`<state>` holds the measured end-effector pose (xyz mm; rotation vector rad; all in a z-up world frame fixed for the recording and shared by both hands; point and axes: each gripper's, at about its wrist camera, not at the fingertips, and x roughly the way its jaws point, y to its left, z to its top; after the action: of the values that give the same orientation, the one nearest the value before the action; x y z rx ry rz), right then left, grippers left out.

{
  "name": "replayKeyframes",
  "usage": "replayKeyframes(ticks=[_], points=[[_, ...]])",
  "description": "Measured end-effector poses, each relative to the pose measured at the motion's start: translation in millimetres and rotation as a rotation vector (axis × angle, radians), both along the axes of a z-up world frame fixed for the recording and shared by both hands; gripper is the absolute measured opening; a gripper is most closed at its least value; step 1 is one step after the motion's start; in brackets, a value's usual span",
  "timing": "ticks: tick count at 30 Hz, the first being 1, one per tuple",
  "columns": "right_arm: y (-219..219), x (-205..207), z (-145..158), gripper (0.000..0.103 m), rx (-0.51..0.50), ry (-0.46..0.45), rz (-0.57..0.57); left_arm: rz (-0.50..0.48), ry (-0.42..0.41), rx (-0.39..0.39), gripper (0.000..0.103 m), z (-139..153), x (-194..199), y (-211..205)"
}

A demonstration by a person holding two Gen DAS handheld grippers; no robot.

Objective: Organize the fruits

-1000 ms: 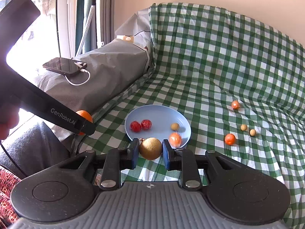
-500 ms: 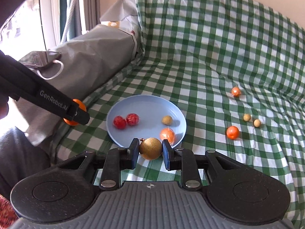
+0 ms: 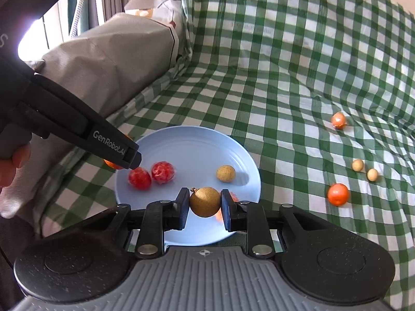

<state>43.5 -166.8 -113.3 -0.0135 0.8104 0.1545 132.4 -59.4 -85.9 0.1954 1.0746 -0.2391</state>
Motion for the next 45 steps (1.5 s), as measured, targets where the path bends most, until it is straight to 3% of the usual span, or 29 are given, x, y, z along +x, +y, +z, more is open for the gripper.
replayKeyframes(ticks=[6,8,9,10,11,12,15,21,26,31,45], points=[[0.2,20.7,-18.2,0.027,-0.014,0.025,0.007,-0.001,0.018,0.014,0.040,-15.4,15.8,-4.7],[0.6,26.1,-23.1,0.027,-0.016,0.023,0.015,-0.006,0.006,0.012,0.059,-15.4,18.3,-5.4],[0.7,28.3,-24.4,0.029,-0.015,0.022,0.021,-0.006,-0.010,0.014,0.084,-13.5,18.4,-6.0],[0.8,30.5,-25.4,0.033,-0.012,0.020,0.025,0.004,-0.039,0.016,0.100,-9.0,15.6,-5.6],[0.4,32.1,-25.4,0.048,-0.011,0.020,0.028,0.012,-0.073,0.012,0.103,-3.2,12.2,-4.2],[0.7,33.1,-24.7,0.061,-0.010,0.027,0.031,0.011,-0.101,0.003,0.103,3.0,7.8,-2.6],[0.6,25.9,-15.8,0.078,-0.018,0.005,0.025,-0.015,-0.094,0.005,0.103,16.2,-4.8,0.9],[-2.4,-18.5,9.5,0.093,0.014,0.046,0.014,0.010,-0.085,0.016,0.103,39.7,-58.3,21.9],[3.0,-67.3,28.4,0.098,0.041,0.070,0.005,0.053,-0.084,0.027,0.103,53.6,-109.4,41.5],[14.6,-104.1,49.4,0.102,0.006,0.009,-0.005,0.067,-0.113,0.022,0.103,64.5,-143.0,49.7],[14.3,-155.7,84.8,0.102,-0.014,-0.128,-0.053,0.063,-0.188,0.031,0.103,89.2,-187.6,50.7]])
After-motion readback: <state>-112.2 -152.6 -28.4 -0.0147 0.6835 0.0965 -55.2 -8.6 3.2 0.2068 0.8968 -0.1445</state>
